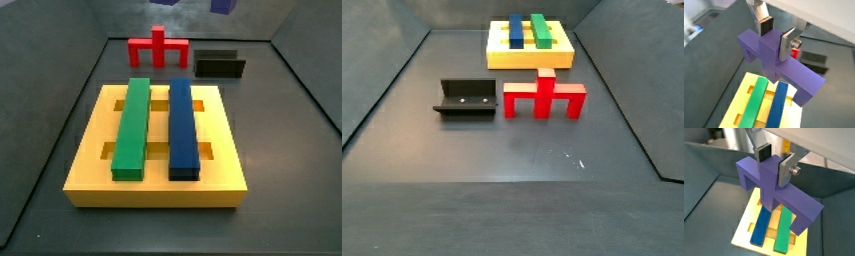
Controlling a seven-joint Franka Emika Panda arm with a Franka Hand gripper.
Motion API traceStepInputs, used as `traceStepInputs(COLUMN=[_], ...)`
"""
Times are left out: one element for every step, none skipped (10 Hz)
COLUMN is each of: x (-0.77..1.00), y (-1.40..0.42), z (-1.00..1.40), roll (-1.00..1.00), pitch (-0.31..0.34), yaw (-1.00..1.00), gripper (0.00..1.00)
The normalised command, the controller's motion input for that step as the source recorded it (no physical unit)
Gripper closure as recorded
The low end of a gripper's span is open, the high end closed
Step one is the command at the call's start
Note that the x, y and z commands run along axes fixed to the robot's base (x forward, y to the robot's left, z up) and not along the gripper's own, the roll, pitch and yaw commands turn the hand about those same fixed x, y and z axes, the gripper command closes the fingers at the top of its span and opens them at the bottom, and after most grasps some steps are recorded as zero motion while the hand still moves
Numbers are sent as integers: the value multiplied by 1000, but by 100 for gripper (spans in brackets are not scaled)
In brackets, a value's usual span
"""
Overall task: Pick up the purple object. Move up. Move to above the board. Insert the purple object.
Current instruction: Move to above the board, then insert the purple object.
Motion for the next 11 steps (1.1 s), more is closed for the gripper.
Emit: traceStepInputs(x=[28,34,41,45,59,65,0,0,0,0,0], y=[-19,-17,-19,-20,-25,-26,0,-66,-137,-251,-397], z=[19,22,24,25,29,30,-37,-151,-209,-394,-540], roll=[89,111,136,143,136,133,0,-20,-40,-93,-101], pitch=[102,124,147,152,134,126,0,-16,-36,-90,-120], yaw=[1000,1000,1000,888,467,286,0,0,0,23,51], gripper=[100,100,100,100,100,100,100,100,100,100,100])
